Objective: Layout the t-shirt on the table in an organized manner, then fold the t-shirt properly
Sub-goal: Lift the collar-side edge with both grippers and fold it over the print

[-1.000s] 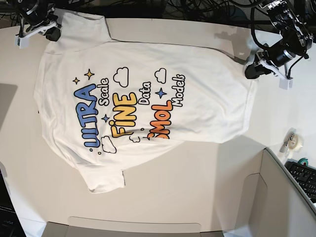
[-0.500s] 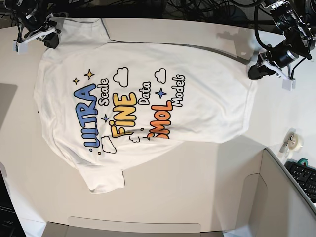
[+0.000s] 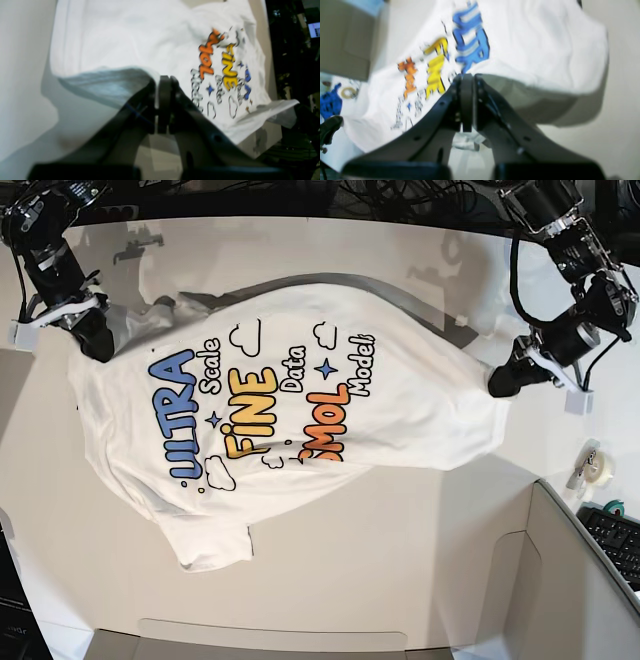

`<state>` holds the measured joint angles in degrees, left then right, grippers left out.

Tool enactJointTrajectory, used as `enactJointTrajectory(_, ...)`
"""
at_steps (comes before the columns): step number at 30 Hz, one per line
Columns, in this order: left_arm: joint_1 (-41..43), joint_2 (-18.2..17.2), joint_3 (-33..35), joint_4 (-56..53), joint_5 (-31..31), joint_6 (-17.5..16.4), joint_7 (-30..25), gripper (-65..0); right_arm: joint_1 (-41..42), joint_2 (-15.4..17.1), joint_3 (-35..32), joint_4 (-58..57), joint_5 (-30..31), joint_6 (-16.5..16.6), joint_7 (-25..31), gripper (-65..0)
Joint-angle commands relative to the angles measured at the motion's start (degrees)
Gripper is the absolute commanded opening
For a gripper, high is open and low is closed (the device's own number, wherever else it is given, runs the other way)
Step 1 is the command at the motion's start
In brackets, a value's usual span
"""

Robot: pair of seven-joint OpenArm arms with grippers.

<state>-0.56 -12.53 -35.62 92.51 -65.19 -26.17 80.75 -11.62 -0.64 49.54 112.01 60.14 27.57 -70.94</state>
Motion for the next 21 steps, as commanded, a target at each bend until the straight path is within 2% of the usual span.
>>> enactJointTrajectory(1,-1.9,-1.0,-0.1,0.8,-1.5,0.0,-0.8,-65.0,1.5,0.7,0.2,0.9,1.1,0.2,1.2,-65.0)
enactJointTrajectory(8,-6.8,-1.0,-0.1,-0.8,-1.1,0.2,-0.8,-65.0,9.1,0.2,0.3,0.7,-9.7,0.2,1.3,-65.0)
enactJointTrajectory(14,-10.3,-1.0,0.0,-9.6,-1.0,0.3,-0.8,-65.0,14.3,-1.2,0.3,-2.8,-19.5,0.2,1.3,-65.0)
enactJointTrajectory(21,-10.6,-2.2,0.1,-15.2,-1.0,0.3,-1.2,-65.0,17.6,-1.2,0.0,-7.9,-26.5,0.2,1.3,-65.0)
